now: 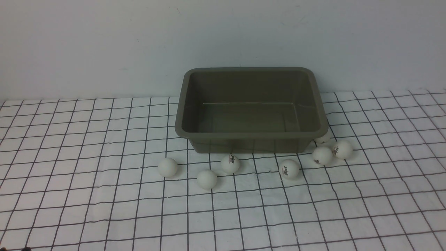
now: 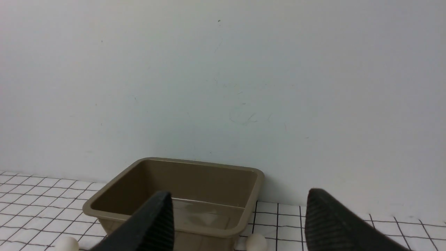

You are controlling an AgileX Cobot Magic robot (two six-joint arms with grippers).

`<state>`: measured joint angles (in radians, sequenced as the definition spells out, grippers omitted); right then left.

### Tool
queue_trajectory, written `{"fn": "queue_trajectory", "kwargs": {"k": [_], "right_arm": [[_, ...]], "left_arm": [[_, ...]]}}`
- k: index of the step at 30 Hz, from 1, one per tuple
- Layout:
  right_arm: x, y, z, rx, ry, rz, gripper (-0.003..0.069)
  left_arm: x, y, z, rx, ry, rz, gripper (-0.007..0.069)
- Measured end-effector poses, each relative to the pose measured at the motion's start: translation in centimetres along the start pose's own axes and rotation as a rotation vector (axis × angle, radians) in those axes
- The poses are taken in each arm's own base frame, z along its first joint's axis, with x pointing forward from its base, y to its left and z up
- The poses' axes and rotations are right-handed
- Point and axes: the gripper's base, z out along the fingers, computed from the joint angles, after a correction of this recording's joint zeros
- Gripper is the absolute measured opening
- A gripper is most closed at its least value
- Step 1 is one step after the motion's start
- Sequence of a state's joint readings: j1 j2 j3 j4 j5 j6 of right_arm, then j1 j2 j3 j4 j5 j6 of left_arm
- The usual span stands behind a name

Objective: Put the table tennis balls into the box on the white checkered tablecloth.
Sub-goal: 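Reach for and grasp a ping pong ball on the table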

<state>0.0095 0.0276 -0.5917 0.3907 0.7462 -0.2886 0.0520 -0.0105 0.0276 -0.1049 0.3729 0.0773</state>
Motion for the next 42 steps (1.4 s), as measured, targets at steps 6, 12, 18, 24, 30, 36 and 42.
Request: {"fn": "queue_trajectory", "kwargs": {"k": [6, 12, 18, 24, 30, 36, 42], "right_arm": [[0.1, 0.3, 0.0, -0.031, 0.012, 0.035, 0.0462], [0.0, 0.5, 0.0, -0.058, 0.004, 0.071, 0.0462], [0.0, 0.5, 0.0, -0.06, 0.004, 0.074, 0.0462], [0.0, 0.6, 0.0, -0.061, 0.004, 0.075, 0.0462], [0.1, 0.6, 0.0, -0.063, 0.011, 0.075, 0.0462], [0.1, 0.6, 0.0, -0.064, 0.011, 0.075, 0.0462], [0.1, 0.7, 0.0, -0.077, 0.019, 0.088, 0.0462]], "left_arm": [[0.0, 0.0, 0.0, 0.0, 0.0, 0.0, 0.0237], [0.0, 0.0, 0.0, -0.002, 0.0, 0.005, 0.0237], [0.0, 0.0, 0.0, -0.003, 0.0, 0.008, 0.0237], [0.0, 0.0, 0.0, -0.003, 0.0, 0.009, 0.0237], [0.0, 0.0, 0.0, -0.005, -0.001, 0.012, 0.0237], [-0.4, -0.3, 0.0, 0.034, -0.044, -0.104, 0.0237], [-1.1, -0.7, -0.1, 0.099, -0.111, -0.325, 0.0237]]}}
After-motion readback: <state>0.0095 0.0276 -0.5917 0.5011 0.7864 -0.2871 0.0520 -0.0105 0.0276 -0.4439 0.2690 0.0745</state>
